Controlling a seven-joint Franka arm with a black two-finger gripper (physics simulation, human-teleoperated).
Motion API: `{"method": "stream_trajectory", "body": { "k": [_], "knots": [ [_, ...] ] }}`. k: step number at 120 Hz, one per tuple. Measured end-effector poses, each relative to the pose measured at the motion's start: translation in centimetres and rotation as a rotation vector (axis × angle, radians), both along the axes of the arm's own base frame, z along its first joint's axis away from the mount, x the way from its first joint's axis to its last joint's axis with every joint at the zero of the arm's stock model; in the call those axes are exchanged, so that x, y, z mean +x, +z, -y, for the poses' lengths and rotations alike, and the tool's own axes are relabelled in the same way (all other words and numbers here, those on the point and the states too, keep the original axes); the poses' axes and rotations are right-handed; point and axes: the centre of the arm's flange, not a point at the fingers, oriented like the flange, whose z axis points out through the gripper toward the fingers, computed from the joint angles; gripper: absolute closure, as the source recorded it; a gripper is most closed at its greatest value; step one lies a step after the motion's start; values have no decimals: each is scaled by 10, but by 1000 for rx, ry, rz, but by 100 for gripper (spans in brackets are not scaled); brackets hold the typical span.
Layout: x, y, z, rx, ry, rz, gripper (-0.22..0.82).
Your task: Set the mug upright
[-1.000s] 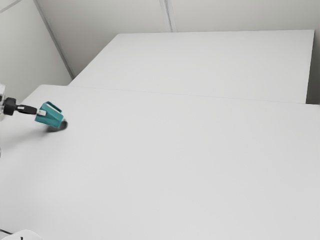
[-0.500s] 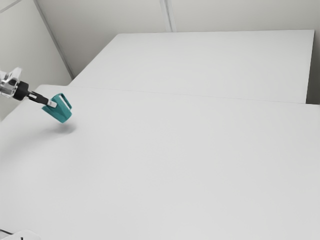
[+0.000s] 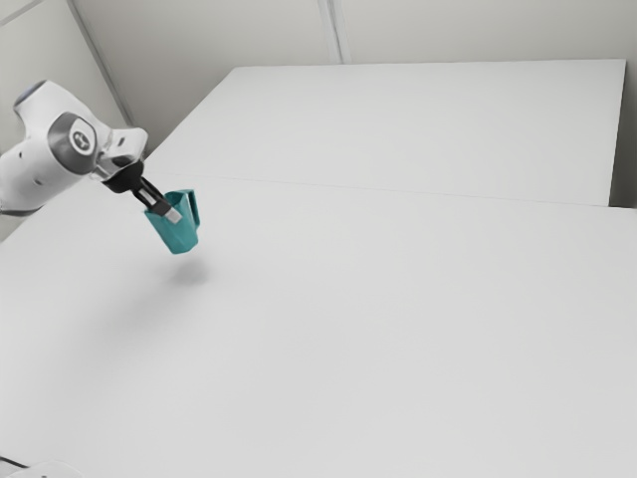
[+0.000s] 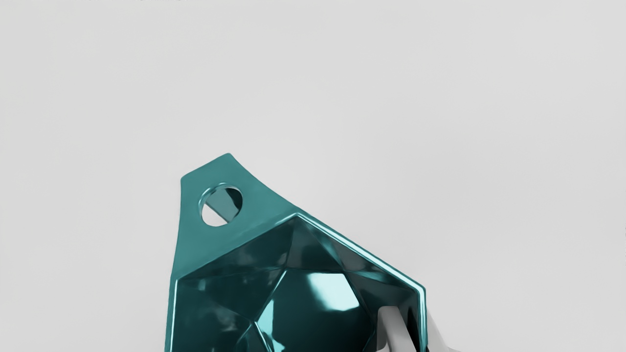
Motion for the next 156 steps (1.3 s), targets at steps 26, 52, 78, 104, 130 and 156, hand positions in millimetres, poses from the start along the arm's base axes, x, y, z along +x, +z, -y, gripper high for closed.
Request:
{"method": "stream_trajectory", "body": {
  "k": [26, 52, 78, 104, 130, 156],
  "knots": [
    [1, -7, 73, 43, 40, -8, 79],
    [-6, -14, 125, 18, 119, -3, 79],
    [-30, -23, 171, 27, 174, -32, 79],
    [-50, -34, 179, 35, 257, -54, 79],
    [-64, -43, 203, 38, 277, -74, 79],
    [-74, -51, 208, 45, 317, -84, 79]
  ]
}}
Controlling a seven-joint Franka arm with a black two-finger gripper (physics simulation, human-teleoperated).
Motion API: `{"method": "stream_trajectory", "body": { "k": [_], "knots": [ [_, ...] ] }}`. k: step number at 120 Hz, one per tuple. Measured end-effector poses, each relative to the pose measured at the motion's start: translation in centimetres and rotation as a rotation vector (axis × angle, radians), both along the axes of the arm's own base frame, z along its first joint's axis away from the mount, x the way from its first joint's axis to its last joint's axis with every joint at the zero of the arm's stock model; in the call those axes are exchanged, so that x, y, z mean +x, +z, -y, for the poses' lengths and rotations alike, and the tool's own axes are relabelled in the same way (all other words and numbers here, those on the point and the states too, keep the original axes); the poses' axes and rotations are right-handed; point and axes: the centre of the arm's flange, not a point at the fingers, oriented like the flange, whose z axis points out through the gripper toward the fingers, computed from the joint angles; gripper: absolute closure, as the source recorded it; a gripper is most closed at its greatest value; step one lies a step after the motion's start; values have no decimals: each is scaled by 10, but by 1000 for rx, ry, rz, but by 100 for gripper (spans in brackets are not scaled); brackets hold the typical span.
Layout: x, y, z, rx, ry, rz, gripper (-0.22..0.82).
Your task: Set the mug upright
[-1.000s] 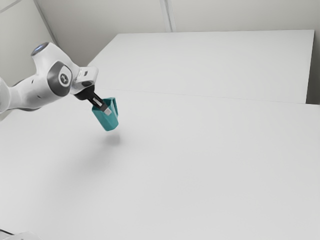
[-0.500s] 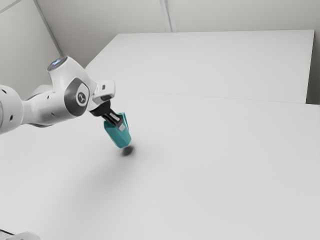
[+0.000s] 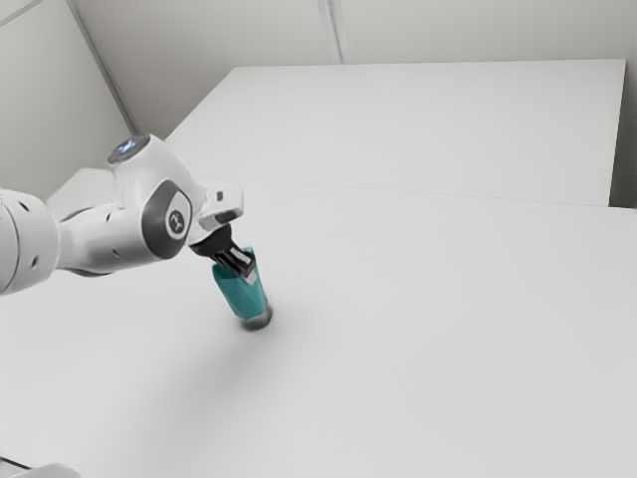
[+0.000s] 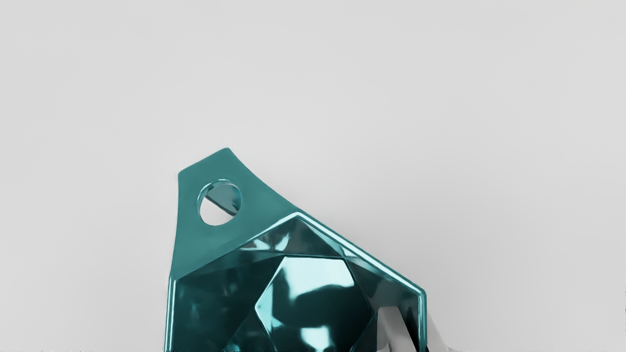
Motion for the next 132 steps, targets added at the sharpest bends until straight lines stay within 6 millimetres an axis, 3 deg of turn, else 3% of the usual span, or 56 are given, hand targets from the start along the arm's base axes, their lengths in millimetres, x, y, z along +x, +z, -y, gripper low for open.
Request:
{"method": "stream_trajectory", "body": {
  "k": [58, 116, 120, 132],
  "knots": [
    [-14, -23, 21, 27, 11, 7, 79],
    [-16, -33, 23, 33, 23, 38, 79],
    [-16, -32, 23, 33, 24, 39, 76],
    [-16, -32, 24, 32, 24, 41, 54]
  ]
}}
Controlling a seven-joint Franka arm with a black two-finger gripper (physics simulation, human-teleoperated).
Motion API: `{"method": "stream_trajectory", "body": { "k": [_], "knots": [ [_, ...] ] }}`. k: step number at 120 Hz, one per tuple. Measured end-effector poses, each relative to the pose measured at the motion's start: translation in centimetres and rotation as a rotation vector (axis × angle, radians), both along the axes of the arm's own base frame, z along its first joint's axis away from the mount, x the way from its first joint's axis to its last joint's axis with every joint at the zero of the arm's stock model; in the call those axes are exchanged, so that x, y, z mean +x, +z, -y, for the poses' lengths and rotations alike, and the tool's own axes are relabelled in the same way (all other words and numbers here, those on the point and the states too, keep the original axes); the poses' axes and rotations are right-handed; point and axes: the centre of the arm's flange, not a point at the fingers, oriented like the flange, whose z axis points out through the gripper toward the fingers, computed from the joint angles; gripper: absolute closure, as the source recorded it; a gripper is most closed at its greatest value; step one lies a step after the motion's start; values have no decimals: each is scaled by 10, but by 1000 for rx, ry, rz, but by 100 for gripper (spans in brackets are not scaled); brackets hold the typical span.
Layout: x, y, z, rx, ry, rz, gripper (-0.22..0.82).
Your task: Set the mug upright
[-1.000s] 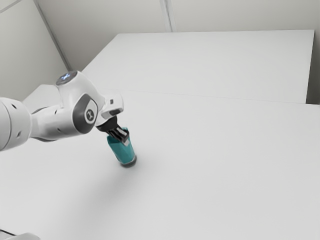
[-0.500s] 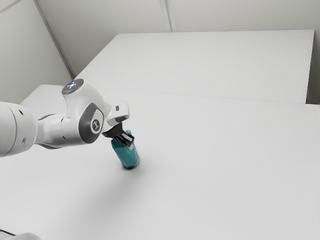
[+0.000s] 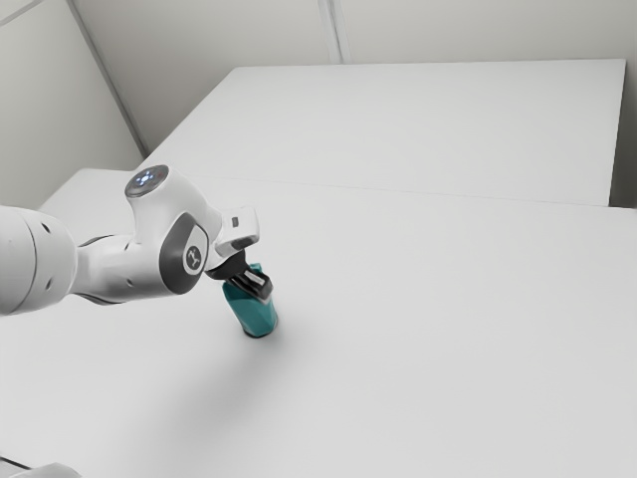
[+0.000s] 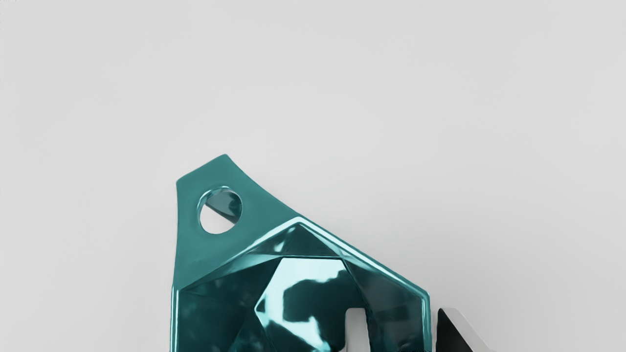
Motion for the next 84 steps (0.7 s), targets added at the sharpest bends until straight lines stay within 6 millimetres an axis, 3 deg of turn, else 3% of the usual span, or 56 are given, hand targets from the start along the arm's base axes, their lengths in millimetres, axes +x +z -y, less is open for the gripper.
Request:
{"method": "stream_trajectory", "body": {
  "k": [11, 23, 56, 68, 84],
  "knots": [
    [0, 2, 0, 3, -1, 2, 36],
    [2, 8, 2, 8, -6, 2, 22],
    [0, 39, 2, 52, -10, -5, 6],
    [2, 66, 4, 42, -13, 1, 4],
    [28, 117, -8, -12, 7, -11, 2]
  ]
}}
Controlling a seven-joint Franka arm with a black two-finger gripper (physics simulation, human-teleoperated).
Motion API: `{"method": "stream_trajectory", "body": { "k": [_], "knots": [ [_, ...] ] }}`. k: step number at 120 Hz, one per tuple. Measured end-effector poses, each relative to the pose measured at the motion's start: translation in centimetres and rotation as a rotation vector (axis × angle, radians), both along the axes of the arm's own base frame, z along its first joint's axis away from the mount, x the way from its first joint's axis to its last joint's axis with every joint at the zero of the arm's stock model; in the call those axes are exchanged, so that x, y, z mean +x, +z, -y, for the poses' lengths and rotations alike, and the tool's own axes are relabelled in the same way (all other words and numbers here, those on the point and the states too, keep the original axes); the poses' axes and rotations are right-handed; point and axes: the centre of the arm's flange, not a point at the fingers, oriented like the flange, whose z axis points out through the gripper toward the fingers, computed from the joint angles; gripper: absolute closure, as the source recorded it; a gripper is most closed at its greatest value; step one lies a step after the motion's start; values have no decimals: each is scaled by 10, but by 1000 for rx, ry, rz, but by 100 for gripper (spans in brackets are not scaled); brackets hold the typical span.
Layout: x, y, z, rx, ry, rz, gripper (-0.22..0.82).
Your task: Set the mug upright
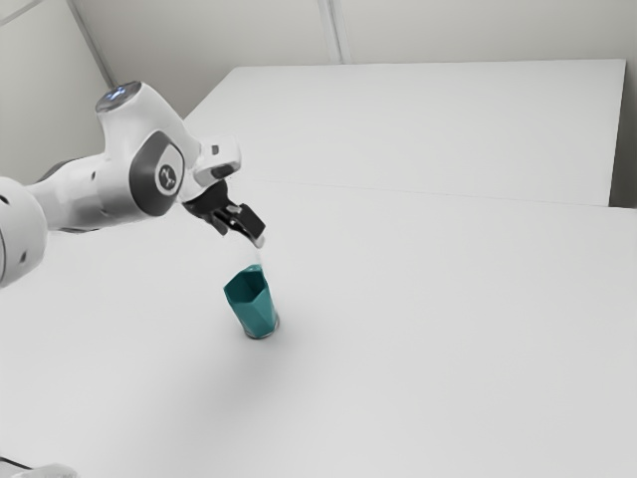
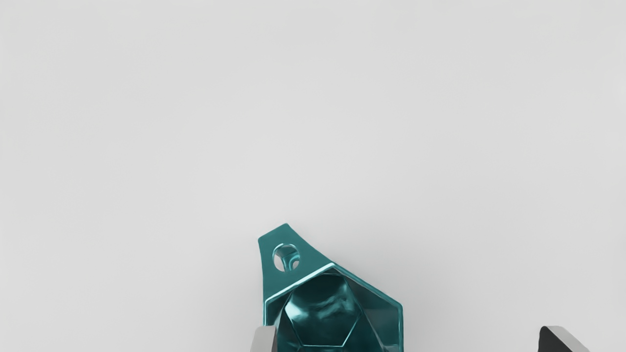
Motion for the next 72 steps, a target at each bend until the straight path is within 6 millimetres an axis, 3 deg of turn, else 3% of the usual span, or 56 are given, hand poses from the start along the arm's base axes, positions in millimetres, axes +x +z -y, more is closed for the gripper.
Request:
{"method": "stream_trajectory", "body": {
  "k": [12, 30, 48, 72],
  "knots": [
    [17, 37, -4, -4, -4, -30, 1],
    [37, 111, 0, 12, -26, -46, 1],
    [63, 146, 10, 9, -86, -92, 0],
    [61, 172, 11, 78, -7, -141, 0]
  ]
}}
